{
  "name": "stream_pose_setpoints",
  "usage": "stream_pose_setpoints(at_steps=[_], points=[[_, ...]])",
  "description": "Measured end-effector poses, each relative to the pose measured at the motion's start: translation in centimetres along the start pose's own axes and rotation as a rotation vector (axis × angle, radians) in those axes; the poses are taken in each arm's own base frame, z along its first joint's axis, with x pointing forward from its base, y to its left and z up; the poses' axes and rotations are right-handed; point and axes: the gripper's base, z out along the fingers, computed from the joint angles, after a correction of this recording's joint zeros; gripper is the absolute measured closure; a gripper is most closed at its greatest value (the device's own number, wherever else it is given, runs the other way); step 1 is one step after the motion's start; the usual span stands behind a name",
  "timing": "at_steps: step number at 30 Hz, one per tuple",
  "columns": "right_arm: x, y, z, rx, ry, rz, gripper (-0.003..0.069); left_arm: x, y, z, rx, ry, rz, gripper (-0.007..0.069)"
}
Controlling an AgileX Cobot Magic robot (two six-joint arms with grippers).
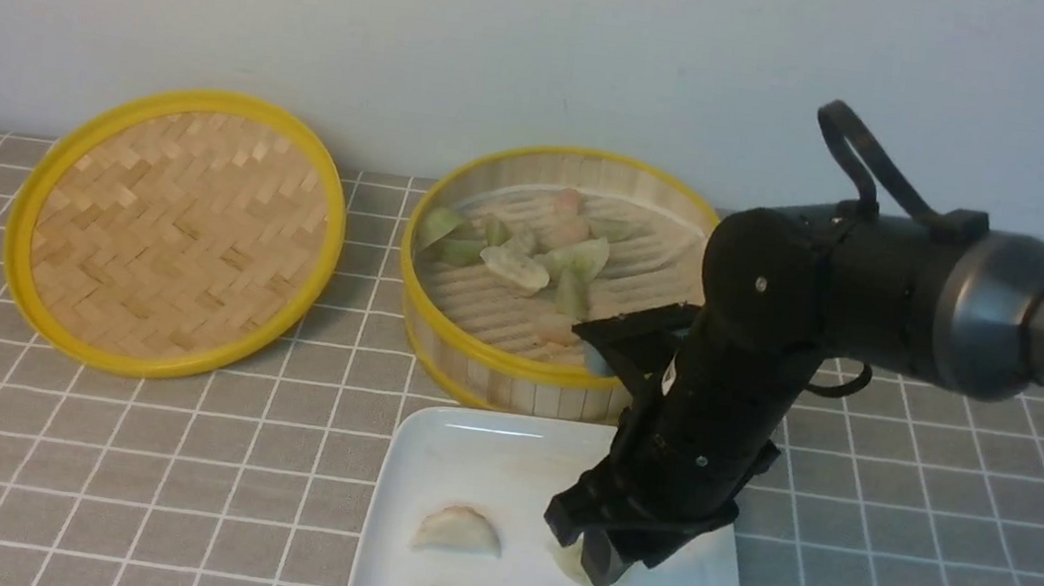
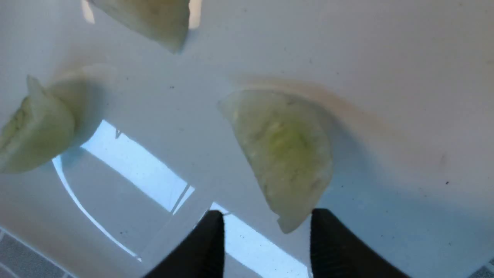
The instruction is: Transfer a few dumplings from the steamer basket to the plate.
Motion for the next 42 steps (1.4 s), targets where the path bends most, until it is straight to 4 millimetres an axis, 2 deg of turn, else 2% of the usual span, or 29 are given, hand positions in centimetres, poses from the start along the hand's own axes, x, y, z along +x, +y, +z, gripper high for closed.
stream_pose_setpoints(at_steps=[2, 4, 8, 9, 10, 11, 12, 13, 14, 17, 18, 20, 22, 23, 25, 26, 27, 28, 29, 30, 31, 32, 34, 37, 42], points=[[-0.1, 0.1, -0.5, -0.001, 0.021, -0.005, 0.0258, 0.0, 0.0, 0.0, 0.003, -0.001, -0.001, 0.0629], [-0.1, 0.4, -1.4, -0.005, 0.034, -0.012, 0.0241, 0.0, 0.0, 0.1, 0.003, 0.000, 0.000, 0.0629], [0.5, 0.9, -4.3, -0.012, -0.030, -0.029, 0.0316, 0.0, 0.0, 0.2, 0.003, 0.000, 0.000, 0.0629], [0.9, 1.3, -6.1, -0.015, -0.075, -0.031, 0.0379, 0.0, 0.0, 0.2, 0.003, 0.000, 0.000, 0.0629], [1.1, 1.4, -6.8, -0.016, -0.092, -0.032, 0.0399, 0.0, 0.0, 0.2, 0.003, 0.000, 0.000, 0.0629], [2.4, 2.0, -10.3, -0.023, -0.181, -0.034, 0.0484, 0.0, 0.0, 0.2, 0.003, 0.000, 0.000, 0.0629], [3.3, 2.3, -12.3, -0.029, -0.238, -0.032, 0.0538, 0.0, 0.0, 0.2, 0.004, -0.001, 0.000, 0.0629], [3.5, 2.4, -12.8, -0.030, -0.251, -0.035, 0.0549, 0.0, 0.0, 0.2, 0.004, -0.001, 0.000, 0.0629], [5.0, 2.8, -15.1, -0.041, -0.328, -0.025, 0.0610, 0.0, 0.0, 0.2, 0.004, -0.001, 0.000, 0.0629], [9.5, 3.1, -20.2, -0.038, -0.580, -0.035, 0.0661, 0.0, -0.1, 0.2, 0.004, 0.000, 0.000, 0.0629], [11.9, 3.0, -22.1, -0.026, -0.700, -0.052, 0.0667, 0.1, -0.1, 0.2, 0.003, 0.001, 0.000, 0.0629], [15.3, 2.6, -23.7, 0.000, -0.846, -0.071, 0.0671, 0.1, -0.1, 0.2, 0.003, 0.001, 0.000, 0.0629], [18.7, 2.1, -24.1, 0.023, -0.986, -0.079, 0.0671, 0.1, -0.1, 0.2, 0.003, 0.001, 0.000, 0.0629], [21.1, 1.8, -24.5, 0.024, -1.078, -0.079, 0.0671, 0.0, -0.1, 0.2, 0.004, -0.002, 0.000, 0.0629], [24.4, 1.1, -23.9, 0.023, -1.217, -0.076, 0.0671, 0.0, -0.1, 0.2, 0.004, -0.007, 0.000, 0.0629], [25.2, 1.1, -24.0, 0.020, -1.249, -0.078, 0.0671, 0.0, -0.1, 0.2, 0.004, -0.007, 0.000, 0.0629], [28.0, 0.4, -22.8, 0.029, -1.364, -0.087, 0.0672, -0.1, -0.1, 0.2, 0.006, -0.019, 0.000, 0.0629], [29.5, 0.1, -22.4, 0.034, -1.422, -0.093, 0.0672, -0.2, -0.1, 0.2, 0.011, -0.030, -0.004, 0.0629], [29.7, -0.1, -22.0, 0.038, -1.429, -0.092, 0.0672, -0.2, -0.1, 0.2, 0.011, -0.033, -0.004, 0.0629], [32.4, -0.8, -20.6, 0.024, -1.523, -0.074, 0.0672, -0.5, -0.3, 0.2, 0.028, -0.064, -0.016, 0.0629], [33.9, -1.2, -19.7, 0.008, -1.576, -0.053, 0.0672, -0.7, -0.4, 0.2, 0.038, -0.081, -0.021, 0.0629], [34.5, -1.3, -19.6, 0.003, -1.599, -0.050, 0.0672, -0.7, -0.4, 0.2, 0.043, -0.084, -0.024, 0.0629], [35.5, -2.1, -17.9, 0.012, -1.638, -0.002, 0.0672, -1.3, -0.6, 0.2, 0.068, -0.140, -0.041, 0.0629], [34.8, -2.7, -16.7, 0.038, -1.590, 0.047, 0.0672, -1.6, -1.0, 0.3, 0.107, -0.181, -0.058, 0.0629], [34.5, -2.6, -16.8, 0.020, -1.607, 0.058, 0.0672, -0.8, -1.2, 0.5, 0.135, -0.209, -0.076, 0.0629]])
